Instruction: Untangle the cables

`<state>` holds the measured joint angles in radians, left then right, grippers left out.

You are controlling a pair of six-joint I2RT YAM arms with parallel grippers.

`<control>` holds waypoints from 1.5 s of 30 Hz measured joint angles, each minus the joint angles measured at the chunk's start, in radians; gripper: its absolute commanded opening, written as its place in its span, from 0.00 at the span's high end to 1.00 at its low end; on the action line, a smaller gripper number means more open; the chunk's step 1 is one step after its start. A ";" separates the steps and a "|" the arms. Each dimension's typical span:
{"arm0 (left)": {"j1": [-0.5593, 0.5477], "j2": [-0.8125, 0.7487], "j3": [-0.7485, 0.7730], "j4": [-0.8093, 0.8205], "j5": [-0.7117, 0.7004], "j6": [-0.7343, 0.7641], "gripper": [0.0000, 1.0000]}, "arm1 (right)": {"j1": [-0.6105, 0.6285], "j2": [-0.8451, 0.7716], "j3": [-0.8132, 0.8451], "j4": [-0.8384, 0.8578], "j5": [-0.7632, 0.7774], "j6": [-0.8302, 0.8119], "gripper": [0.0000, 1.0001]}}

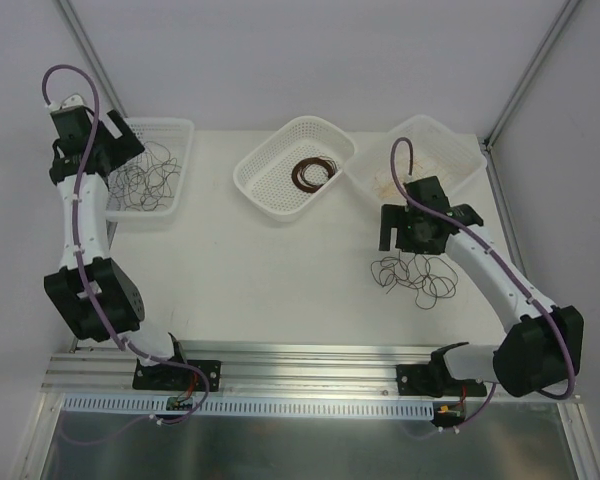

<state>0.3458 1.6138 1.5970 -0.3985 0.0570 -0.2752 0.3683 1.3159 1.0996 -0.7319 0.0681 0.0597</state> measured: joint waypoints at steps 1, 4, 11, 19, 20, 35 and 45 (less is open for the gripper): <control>-0.002 -0.044 -0.042 -0.002 0.017 -0.006 0.01 | -0.024 -0.014 -0.008 -0.002 0.009 0.008 0.07; -0.015 -0.164 -0.166 -0.005 0.061 -0.028 0.01 | -0.091 -0.047 -0.047 -0.007 0.040 0.039 0.07; -0.132 -0.435 -0.489 -0.011 0.167 -0.057 0.01 | -0.275 -0.074 -0.171 -0.014 0.068 0.134 0.07; -0.304 -0.722 -0.803 -0.016 0.262 -0.044 0.01 | -0.350 0.023 -0.230 0.085 0.027 0.183 0.09; -0.307 -0.745 -0.830 -0.016 0.269 -0.042 0.01 | -0.349 0.050 -0.230 0.109 0.019 0.184 0.09; -0.327 -0.864 -1.046 0.055 0.338 0.000 0.01 | 0.070 0.326 -0.145 0.233 0.030 0.138 0.15; -0.334 -0.856 -1.046 0.088 0.332 0.004 0.01 | 0.513 0.494 0.099 0.216 -0.108 0.114 0.15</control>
<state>0.0116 0.7574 0.5507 -0.3103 0.3885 -0.2710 0.8814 1.8095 1.1984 -0.5156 -0.0395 0.1738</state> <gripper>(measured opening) 0.991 0.849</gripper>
